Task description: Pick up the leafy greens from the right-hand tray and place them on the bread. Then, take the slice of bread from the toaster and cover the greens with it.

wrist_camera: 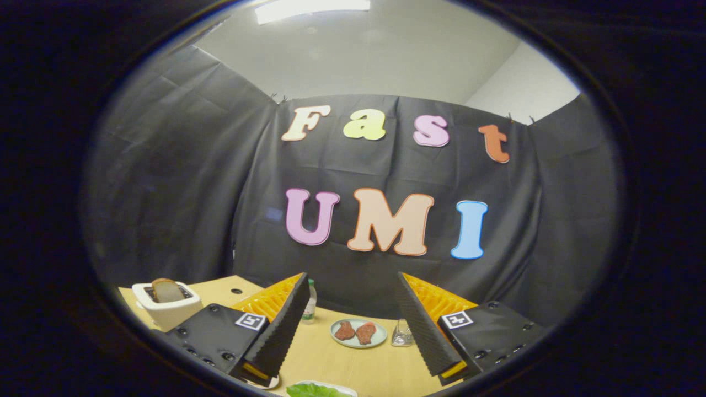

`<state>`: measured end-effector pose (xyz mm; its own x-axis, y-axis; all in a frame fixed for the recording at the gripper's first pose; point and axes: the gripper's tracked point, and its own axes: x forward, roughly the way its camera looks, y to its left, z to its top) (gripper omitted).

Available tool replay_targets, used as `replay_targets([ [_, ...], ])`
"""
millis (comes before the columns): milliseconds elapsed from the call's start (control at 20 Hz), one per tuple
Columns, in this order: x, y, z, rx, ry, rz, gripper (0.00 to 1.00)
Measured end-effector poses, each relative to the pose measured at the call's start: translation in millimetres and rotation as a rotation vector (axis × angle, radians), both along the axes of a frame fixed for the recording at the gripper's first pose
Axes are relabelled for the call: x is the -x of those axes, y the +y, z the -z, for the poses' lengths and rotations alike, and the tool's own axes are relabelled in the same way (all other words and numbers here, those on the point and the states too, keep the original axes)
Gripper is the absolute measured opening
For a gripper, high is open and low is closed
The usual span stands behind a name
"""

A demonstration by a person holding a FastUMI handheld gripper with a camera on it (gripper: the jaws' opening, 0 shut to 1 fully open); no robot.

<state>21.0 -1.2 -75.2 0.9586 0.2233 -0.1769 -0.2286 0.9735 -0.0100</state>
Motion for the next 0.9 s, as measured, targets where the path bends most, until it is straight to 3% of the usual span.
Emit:
replay_targets([
  [900,43,19,160,0.156,0.340,-0.524,1.00],
])
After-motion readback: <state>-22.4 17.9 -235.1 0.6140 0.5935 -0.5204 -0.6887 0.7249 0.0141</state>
